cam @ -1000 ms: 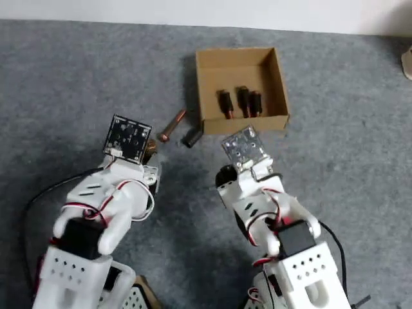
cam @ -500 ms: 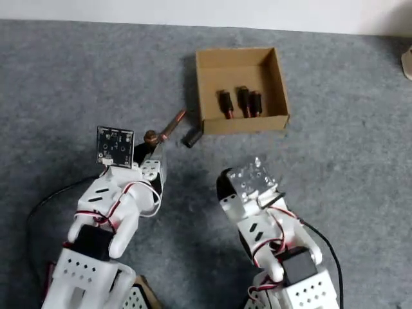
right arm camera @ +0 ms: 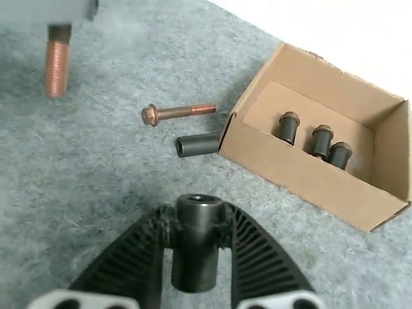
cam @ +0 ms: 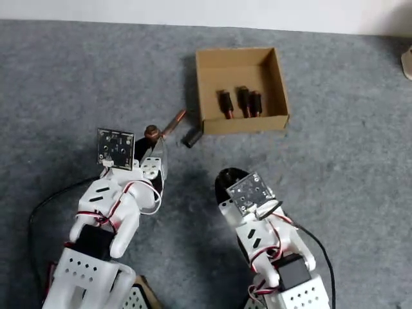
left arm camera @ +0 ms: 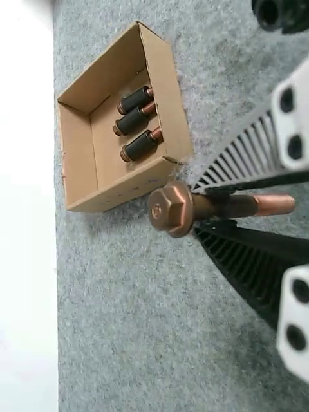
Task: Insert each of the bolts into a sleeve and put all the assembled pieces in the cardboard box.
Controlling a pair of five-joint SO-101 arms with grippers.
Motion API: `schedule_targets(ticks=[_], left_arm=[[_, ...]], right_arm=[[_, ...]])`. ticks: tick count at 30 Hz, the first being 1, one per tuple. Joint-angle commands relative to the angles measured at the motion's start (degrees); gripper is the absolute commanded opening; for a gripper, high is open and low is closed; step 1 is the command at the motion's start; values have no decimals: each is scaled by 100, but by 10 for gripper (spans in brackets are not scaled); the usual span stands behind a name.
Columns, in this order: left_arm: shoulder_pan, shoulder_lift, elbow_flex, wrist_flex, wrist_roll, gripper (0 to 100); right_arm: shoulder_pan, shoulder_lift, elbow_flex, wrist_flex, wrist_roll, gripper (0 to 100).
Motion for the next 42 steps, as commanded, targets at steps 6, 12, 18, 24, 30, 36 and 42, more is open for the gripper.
schedule_targets(ticks=[6, 12, 18, 24, 30, 36, 42], left_arm=[[215, -215, 567, -976, 914, 7], [224, -215, 1323, -2400, 1495, 7], [180, -215, 1657, -3455, 1503, 7], [224, -215, 1640, -3851, 1512, 7], [629, -215, 1481, -3833, 1530, 7], [725, -207, 963, -3437, 2084, 7], [690, -207, 418, -2585, 2681, 7]], right_arm=[[57, -75, 382, -989, 88, 5], [57, -75, 664, -1411, 88, 5], [57, -75, 901, -1727, 88, 5], [57, -75, 901, -1719, 97, 5], [48, -66, 919, -1657, 316, 5], [-215, -66, 945, -1473, 360, 5], [-224, -66, 945, -1446, 360, 5]])
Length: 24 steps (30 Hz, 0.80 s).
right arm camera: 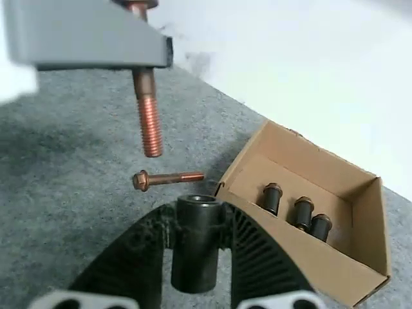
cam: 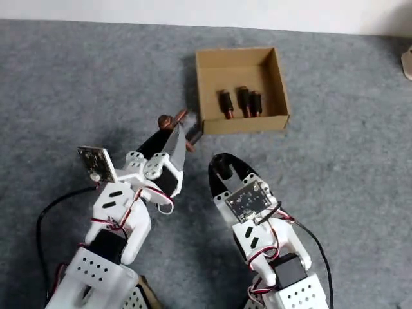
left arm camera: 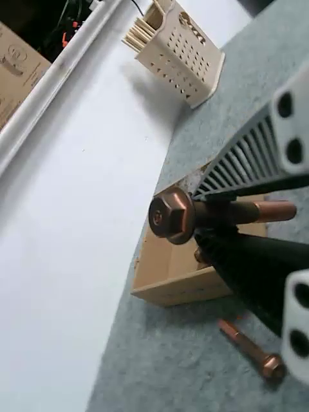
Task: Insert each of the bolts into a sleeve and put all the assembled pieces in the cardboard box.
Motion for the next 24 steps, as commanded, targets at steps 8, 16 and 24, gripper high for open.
schedule_targets(ticks=[8, 16, 24], left_arm=[[101, -154, -831, 615, 897, 7], [769, -154, -796, 615, 835, 7], [1174, -154, -690, 580, 185, 7]], right_arm=[[-57, -66, 655, 22, 62, 5], [-57, -66, 655, 31, 62, 5], [-57, -57, 655, 31, 62, 5]])
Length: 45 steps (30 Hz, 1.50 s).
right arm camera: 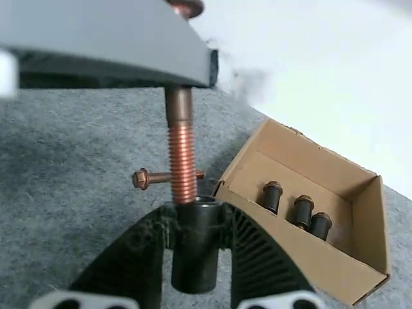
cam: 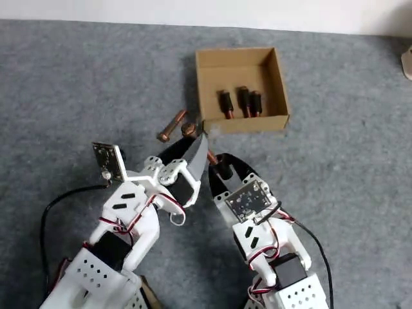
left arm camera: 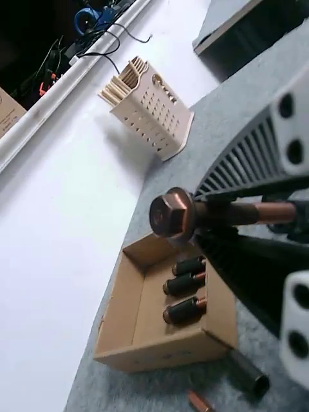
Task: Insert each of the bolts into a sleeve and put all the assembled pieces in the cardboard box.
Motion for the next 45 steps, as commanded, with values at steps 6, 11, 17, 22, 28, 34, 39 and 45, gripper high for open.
schedule_targets(ticks=[6, 11, 17, 22, 28, 34, 39, 45], left_arm=[[163, -119, 189, -818, -343, 7], [127, -119, 303, -1055, -308, 7], [136, -119, 330, -1037, -290, 7], [-92, -119, 321, -791, 105, 7], [-523, -119, 66, -782, 114, 7], [-804, -119, -154, -774, 114, 7], [-787, -119, -154, -607, 141, 7], [-523, -119, -163, -448, 149, 7]], right_arm=[[-75, -66, 655, 22, 53, 5], [-242, -75, 655, 31, 53, 5], [-391, -75, 655, 31, 53, 5], [-382, -75, 655, 22, 53, 5], [-382, -75, 655, 22, 53, 5], [-382, -57, 655, 22, 53, 5], [-382, -57, 655, 22, 53, 5], [-382, -66, 655, 22, 53, 5]])
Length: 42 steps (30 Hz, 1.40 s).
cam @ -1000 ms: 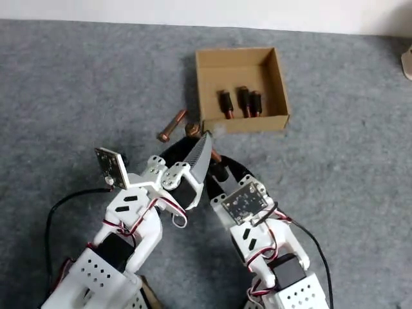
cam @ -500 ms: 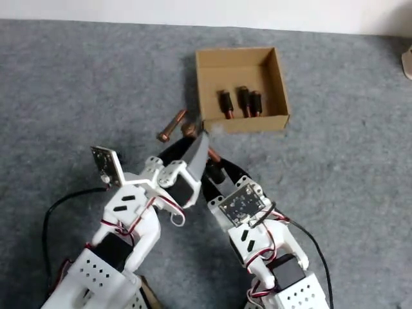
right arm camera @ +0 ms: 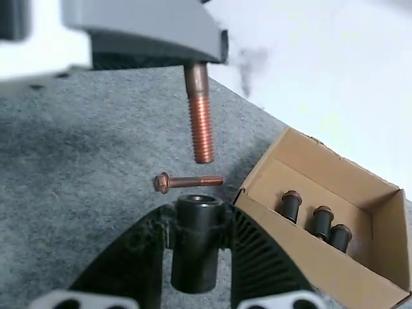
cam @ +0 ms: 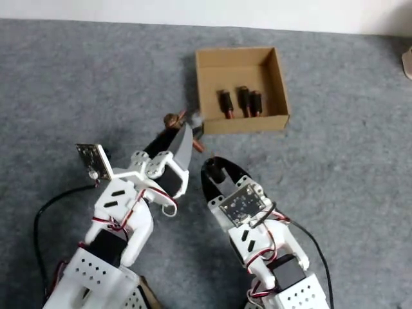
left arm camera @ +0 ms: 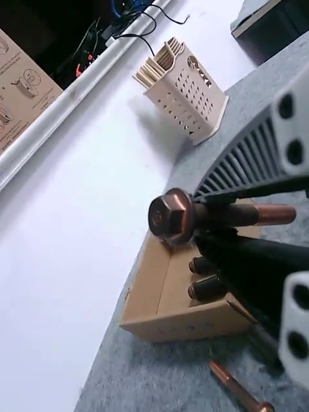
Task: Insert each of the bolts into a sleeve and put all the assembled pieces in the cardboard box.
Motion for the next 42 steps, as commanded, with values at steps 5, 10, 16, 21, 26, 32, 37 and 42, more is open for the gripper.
schedule_targets(ticks=[5, 10, 16, 21, 26, 32, 37, 42], left_arm=[[497, -119, -435, 396, 255, 7], [497, -119, -400, 396, 246, 7], [523, -119, -523, 800, 246, 7], [479, -119, -593, 976, 237, 7], [523, -119, -602, 1389, 237, 7], [699, -119, -611, 1714, -281, 7], [1042, -127, -470, 1723, -536, 7], [1024, -127, -365, 1723, -536, 7]], right_arm=[[-48, -75, 655, -4, 44, 5], [-48, -75, 655, -4, 53, 5], [-48, -75, 655, -4, 53, 5], [-48, -75, 655, -4, 105, 5], [-48, -75, 655, -4, 308, 5], [-48, -75, 655, -4, 308, 5], [-48, -75, 655, -4, 308, 5], [-40, -75, 655, -4, 308, 5]])
